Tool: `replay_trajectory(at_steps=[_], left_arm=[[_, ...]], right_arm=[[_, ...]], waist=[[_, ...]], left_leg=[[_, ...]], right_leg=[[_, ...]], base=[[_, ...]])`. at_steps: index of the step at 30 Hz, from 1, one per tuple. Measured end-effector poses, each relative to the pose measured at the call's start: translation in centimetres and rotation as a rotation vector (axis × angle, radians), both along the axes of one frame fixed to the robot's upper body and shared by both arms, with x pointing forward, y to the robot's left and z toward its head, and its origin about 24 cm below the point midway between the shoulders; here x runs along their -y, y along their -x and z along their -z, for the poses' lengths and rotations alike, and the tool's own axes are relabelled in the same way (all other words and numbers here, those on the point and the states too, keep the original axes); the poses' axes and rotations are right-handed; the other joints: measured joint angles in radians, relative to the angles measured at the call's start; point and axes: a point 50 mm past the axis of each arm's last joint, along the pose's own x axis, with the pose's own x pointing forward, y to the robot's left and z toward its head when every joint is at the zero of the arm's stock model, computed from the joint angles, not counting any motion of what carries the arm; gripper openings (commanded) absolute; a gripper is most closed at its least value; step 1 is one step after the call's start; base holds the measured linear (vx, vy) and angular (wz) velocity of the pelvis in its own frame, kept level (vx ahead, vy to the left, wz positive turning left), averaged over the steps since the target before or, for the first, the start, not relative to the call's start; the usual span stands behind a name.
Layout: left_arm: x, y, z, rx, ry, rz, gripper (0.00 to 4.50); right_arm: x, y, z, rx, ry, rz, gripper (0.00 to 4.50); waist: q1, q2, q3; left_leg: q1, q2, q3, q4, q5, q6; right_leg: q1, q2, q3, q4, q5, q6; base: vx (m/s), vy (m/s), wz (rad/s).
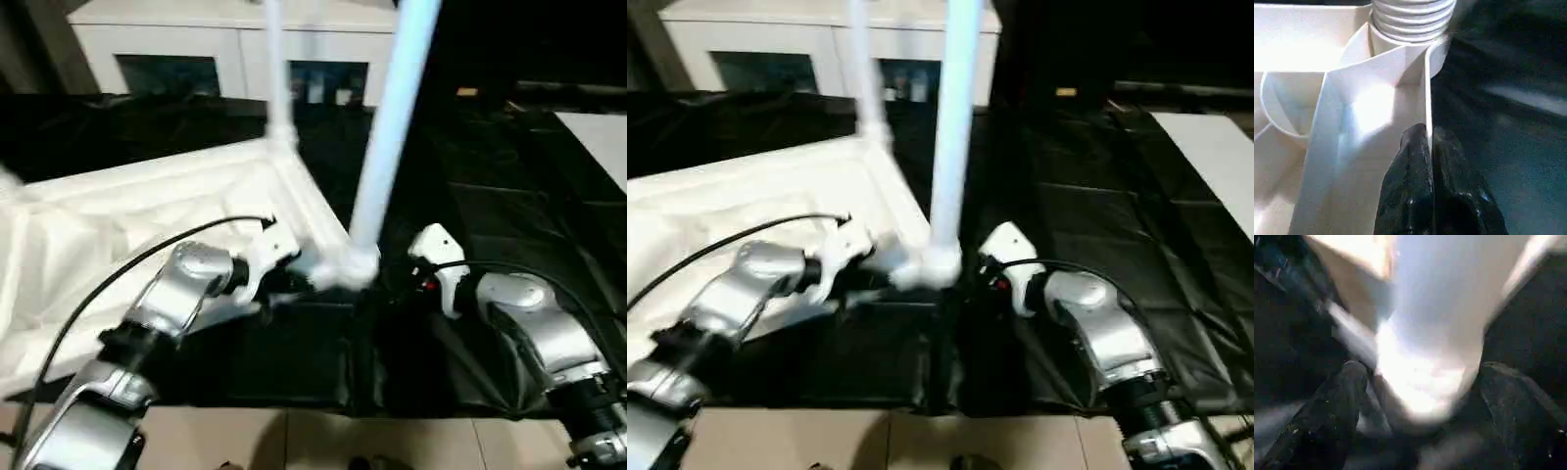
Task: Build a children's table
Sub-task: Rotate leg to tighten
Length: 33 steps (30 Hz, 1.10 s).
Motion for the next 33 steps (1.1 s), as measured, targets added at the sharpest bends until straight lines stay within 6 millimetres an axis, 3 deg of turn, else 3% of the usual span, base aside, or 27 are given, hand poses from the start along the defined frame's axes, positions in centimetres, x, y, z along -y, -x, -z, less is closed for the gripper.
replay_trajectory(at_steps=[2, 9, 20, 25, 28, 33], left_arm=[[0.3, 0.2, -0.1, -0.002, 0.000, 0.025, 0.00], [-0.1, 0.1, -0.1, 0.001, -0.011, 0.030, 0.00], [-0.2, 0.2, -0.2, 0.000, -0.012, 0.031, 0.00], [-0.2, 0.2, -0.1, 0.000, -0.014, 0.032, 0.00], [-0.2, 0.0, -0.1, 0.016, -0.024, 0.008, 0.00], [1.1, -1.4, 0.2, 0.078, -0.017, -0.123, 0.00]], right_arm=[[-0.2, -0.2, -0.3, 0.010, -0.004, -0.006, 3.91], [-0.5, -0.1, 0.1, -0.013, 0.002, -0.041, 3.91], [-0.5, -0.1, 0.3, -0.029, 0.001, -0.054, 2.86], [-0.4, -0.1, 0.4, -0.031, 0.000, -0.052, 2.75], [-0.8, -0.4, 0.8, -0.029, -0.025, -0.004, 2.73], [-1.6, -2.3, 1.4, -0.011, -0.085, 0.268, 2.73]], waist=[[0.009, 0.000, 0.000], [0.008, 0.000, 0.000], [0.008, 0.000, 0.000], [0.009, 0.000, 0.000], [0.005, 0.000, 0.000], [-0.009, -0.001, 0.000]], left_leg=[[0.000, 0.001, 0.003, 0.000, 0.001, 0.000], [-0.001, 0.001, 0.001, 0.001, 0.002, 0.000], [-0.003, 0.001, 0.000, 0.001, 0.002, 0.000], [-0.007, 0.001, 0.000, 0.001, 0.002, 0.000], [-0.007, 0.002, 0.000, 0.002, 0.003, 0.000], [-0.009, 0.001, -0.001, 0.005, 0.003, -0.001]], right_leg=[[0.001, -0.001, 0.002, 0.000, 0.000, 0.000], [0.003, -0.001, 0.001, 0.000, 0.000, 0.000], [0.003, -0.001, 0.000, 0.000, 0.000, 0.001], [0.003, -0.001, -0.001, 0.000, 0.000, 0.001], [0.003, -0.001, -0.001, 0.001, 0.000, 0.001], [0.003, -0.001, -0.001, 0.001, 0.001, 0.001]], base=[[-0.001, -0.002, 0.09], [0.000, 0.000, 0.00], [0.000, 0.000, 0.00], [0.000, 0.000, 0.00], [0.000, 0.000, 0.00], [0.000, 0.000, 0.00]])
